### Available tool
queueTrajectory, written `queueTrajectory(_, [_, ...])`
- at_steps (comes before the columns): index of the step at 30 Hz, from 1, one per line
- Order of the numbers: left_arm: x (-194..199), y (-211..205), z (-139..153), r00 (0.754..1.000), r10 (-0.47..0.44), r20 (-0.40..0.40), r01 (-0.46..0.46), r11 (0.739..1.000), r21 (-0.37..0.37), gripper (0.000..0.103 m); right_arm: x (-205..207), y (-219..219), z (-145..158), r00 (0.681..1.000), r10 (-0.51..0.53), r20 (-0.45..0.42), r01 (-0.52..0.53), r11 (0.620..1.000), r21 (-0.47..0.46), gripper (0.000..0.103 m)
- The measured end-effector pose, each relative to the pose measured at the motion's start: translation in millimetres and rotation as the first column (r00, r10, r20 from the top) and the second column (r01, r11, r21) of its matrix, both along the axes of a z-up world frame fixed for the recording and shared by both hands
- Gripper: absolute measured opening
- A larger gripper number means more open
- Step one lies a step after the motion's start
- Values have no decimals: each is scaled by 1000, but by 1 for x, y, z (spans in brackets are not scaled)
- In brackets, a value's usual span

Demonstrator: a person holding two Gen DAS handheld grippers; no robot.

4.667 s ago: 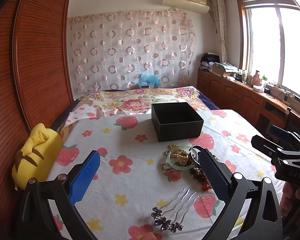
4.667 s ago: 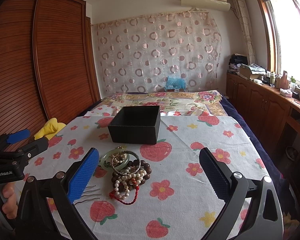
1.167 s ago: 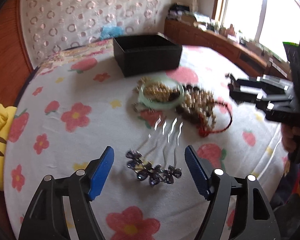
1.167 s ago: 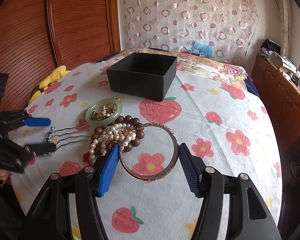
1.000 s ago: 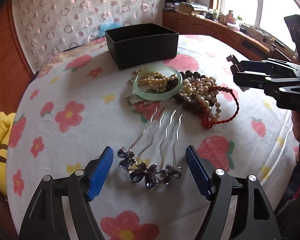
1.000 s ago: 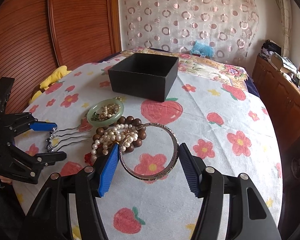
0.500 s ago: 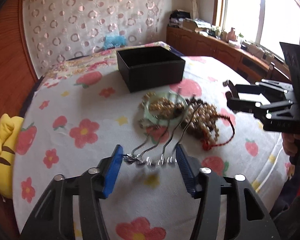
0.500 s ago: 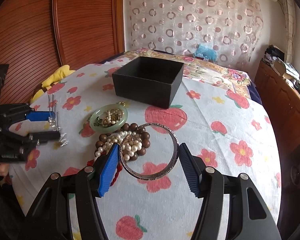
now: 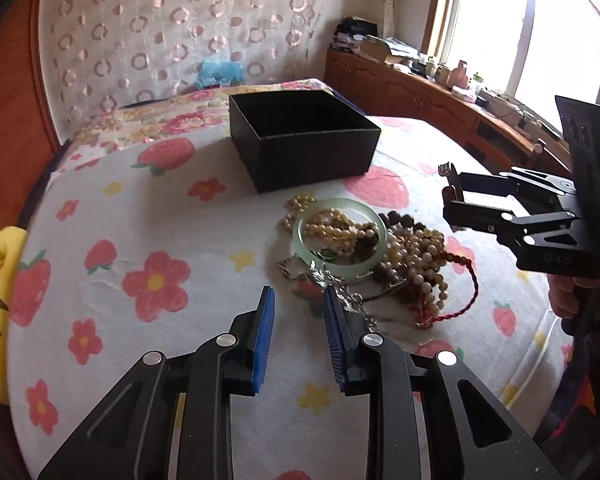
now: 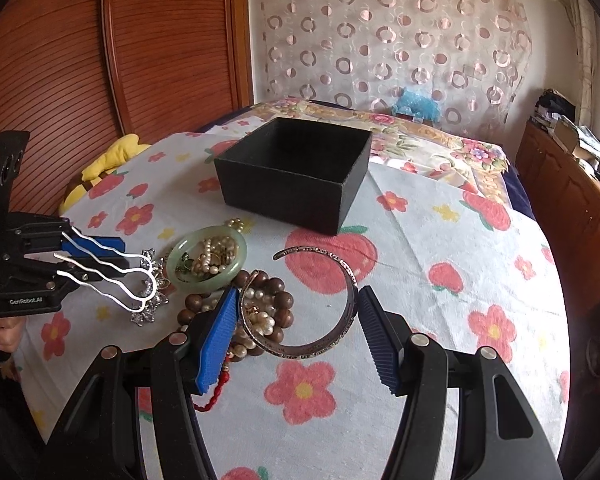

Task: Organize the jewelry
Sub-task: 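Grasp the purple-flower hair pins with the left tool while the right tool holds the bangle, then carry the hair pins in the left tool and bangle in the right tool to the black box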

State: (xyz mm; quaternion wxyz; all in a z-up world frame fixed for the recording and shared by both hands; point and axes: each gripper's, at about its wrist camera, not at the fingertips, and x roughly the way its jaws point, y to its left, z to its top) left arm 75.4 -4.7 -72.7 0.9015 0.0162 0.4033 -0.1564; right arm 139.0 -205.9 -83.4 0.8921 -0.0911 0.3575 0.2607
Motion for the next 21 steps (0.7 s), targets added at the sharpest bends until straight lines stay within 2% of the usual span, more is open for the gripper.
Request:
queueTrajectory(4, [-10, 1, 1, 1000, 9, 1, -9, 1000, -15, 36, -2, -5, 0, 1000, -10, 9, 10, 1000, 5, 63])
queueTrajectory(6, [-17, 3, 2, 1000, 13, -2, -13, 999, -31, 37, -4, -7, 3, 1000, -16, 16, 15, 1000, 13, 63])
queueTrajectory(13, [-36, 3, 3, 1000, 14, 16, -14, 1000, -20, 38, -14, -9, 12, 999, -9, 47, 9, 1000, 16, 63])
queueTrajectory(19, [-42, -4, 12, 998, -19, 67, 21, 999, -37, 38, -12, -12, 10, 1000, -9, 23, 9, 1000, 10, 61])
queueTrajectory(20, [-43, -5, 12, 997, -28, 72, 31, 999, -43, 37, -11, -13, 9, 1000, -11, 22, 11, 1000, 8, 61])
queueTrajectory(21, [-42, -7, 13, 996, -44, 77, 48, 998, -50, 31, -10, -14, 9, 1000, -15, 19, 15, 1000, 6, 60])
